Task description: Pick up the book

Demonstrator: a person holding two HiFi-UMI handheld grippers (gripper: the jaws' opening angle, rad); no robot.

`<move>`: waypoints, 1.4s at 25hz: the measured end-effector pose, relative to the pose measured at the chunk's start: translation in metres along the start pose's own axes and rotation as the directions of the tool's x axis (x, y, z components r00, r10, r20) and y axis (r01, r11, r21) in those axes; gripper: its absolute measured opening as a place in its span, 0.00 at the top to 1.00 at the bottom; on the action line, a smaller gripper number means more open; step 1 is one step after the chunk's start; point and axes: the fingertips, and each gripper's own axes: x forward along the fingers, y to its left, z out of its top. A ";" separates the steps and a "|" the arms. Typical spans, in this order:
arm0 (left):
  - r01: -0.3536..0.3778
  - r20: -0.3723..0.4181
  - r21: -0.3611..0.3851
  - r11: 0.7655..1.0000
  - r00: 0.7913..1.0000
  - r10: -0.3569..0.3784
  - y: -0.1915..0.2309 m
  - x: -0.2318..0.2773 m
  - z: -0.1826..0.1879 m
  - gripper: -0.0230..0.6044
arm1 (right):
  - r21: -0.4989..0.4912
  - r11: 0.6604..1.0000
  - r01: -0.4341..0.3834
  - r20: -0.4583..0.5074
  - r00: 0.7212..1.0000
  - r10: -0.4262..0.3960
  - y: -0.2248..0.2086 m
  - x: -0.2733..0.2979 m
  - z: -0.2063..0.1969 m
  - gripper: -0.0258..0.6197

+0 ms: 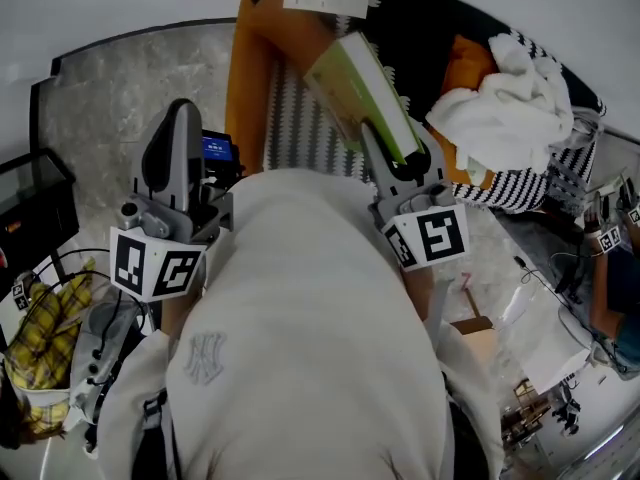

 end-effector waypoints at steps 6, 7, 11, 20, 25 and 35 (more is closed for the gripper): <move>-0.004 -0.005 -0.004 1.000 1.000 0.004 0.001 0.001 -0.002 0.95 | -0.012 1.000 -0.010 -0.007 1.000 0.010 0.002 0.003 -0.001 0.73; -0.006 -0.005 -0.005 1.000 1.000 0.006 0.002 0.001 -0.002 0.95 | -0.010 1.000 -0.010 -0.007 1.000 0.010 0.001 0.003 -0.001 0.73; -0.012 0.001 -0.006 1.000 1.000 0.012 0.003 0.002 -0.002 0.95 | -0.004 1.000 -0.007 -0.002 1.000 0.007 -0.002 0.005 0.000 0.73; -0.027 0.014 -0.009 1.000 1.000 0.027 0.007 -0.001 0.001 0.95 | 0.004 1.000 -0.016 -0.004 1.000 0.016 -0.002 0.008 0.000 0.73; -0.027 0.020 -0.010 1.000 0.999 0.027 0.005 -0.001 0.002 0.95 | 0.007 1.000 -0.014 -0.002 1.000 0.014 -0.004 0.007 0.000 0.73; -0.028 0.026 -0.014 1.000 0.999 0.029 0.004 -0.004 0.002 0.95 | 0.008 1.000 -0.006 0.001 1.000 0.006 -0.006 0.004 -0.001 0.73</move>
